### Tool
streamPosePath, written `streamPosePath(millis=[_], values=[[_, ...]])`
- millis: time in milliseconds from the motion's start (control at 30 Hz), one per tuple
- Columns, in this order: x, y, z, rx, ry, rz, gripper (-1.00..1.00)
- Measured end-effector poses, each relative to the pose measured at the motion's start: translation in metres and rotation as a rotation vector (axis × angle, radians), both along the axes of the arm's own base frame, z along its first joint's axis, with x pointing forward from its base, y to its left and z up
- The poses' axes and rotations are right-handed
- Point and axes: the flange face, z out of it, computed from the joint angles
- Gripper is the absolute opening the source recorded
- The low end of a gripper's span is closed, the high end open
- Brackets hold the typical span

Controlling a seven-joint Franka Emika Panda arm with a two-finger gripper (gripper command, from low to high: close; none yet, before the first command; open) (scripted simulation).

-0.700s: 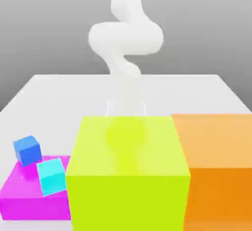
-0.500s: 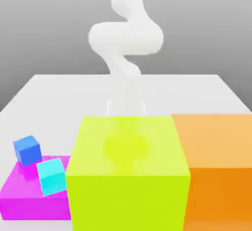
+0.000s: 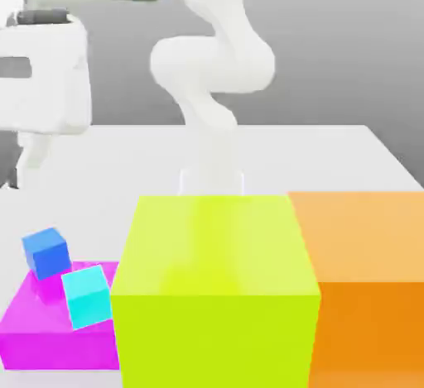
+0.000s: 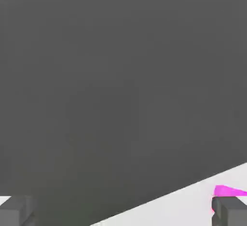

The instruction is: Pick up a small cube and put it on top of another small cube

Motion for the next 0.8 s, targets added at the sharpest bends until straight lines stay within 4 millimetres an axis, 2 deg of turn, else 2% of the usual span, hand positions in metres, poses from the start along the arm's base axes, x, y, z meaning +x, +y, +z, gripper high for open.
streamPosePath(millis=[200, 400, 533, 567, 733, 767, 800], values=[[0.001, -0.055, -0.101, 0.040, 0.124, -0.089, 0.00], [-0.025, -0.109, -0.207, 0.080, 0.248, -0.188, 0.00], [-0.031, -0.119, -0.274, 0.087, 0.272, -0.206, 0.00], [-0.032, -0.119, -0.287, 0.088, 0.273, -0.207, -1.00], [-0.032, -0.119, -0.287, 0.089, 0.272, -0.207, -1.00], [-0.032, -0.119, -0.293, 0.089, 0.273, -0.207, -1.00], [-0.032, -0.119, -0.288, 0.089, 0.273, -0.207, -1.00]])
